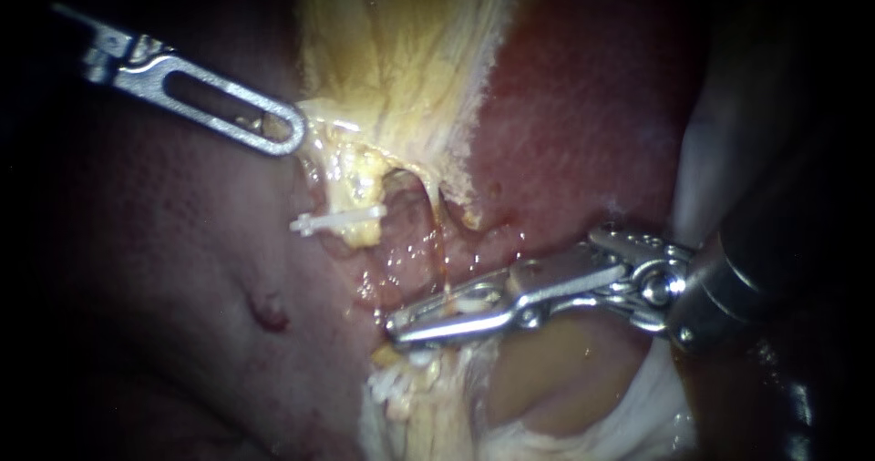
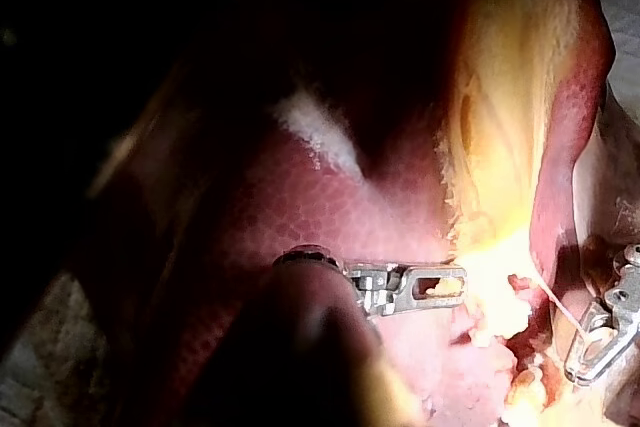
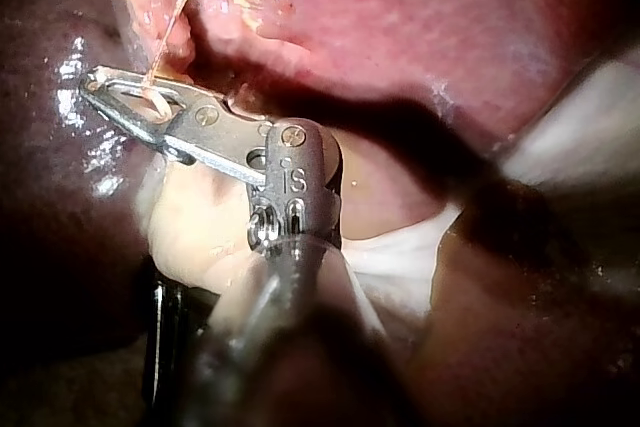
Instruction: Clipping second clip right tube
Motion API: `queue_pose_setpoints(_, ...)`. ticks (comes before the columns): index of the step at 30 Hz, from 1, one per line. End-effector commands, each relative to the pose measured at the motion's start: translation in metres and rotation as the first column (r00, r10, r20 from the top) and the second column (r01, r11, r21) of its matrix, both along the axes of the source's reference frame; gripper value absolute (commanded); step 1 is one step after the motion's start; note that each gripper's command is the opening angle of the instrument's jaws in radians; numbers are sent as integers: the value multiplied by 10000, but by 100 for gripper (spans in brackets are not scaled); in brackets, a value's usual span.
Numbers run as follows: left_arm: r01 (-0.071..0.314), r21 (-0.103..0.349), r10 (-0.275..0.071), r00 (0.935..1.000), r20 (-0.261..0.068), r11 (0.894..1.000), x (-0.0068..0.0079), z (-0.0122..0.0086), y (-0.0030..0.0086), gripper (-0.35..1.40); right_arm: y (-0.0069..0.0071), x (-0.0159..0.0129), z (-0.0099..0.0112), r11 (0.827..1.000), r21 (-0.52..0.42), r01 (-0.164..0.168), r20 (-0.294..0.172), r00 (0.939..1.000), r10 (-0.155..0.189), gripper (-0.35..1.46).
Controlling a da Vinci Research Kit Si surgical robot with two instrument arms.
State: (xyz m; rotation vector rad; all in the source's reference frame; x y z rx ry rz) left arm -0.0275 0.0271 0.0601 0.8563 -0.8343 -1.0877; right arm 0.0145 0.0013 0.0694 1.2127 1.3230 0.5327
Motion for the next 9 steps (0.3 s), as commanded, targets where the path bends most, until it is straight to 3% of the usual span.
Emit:
queue_pose_setpoints(1, 3, 0, -3, 10000, 0, 10000, 0, 0, 0, -35, 0, 1, 0, 10000, -5, -1, 0, 10000, 1, -35)
queue_pose_setpoints(9, 3, 1, -3, 10000, 1, 10000, 0, 0, 0, -35, 3, 0, 4, 10000, -5, -1, -1, 10000, 1, -35)
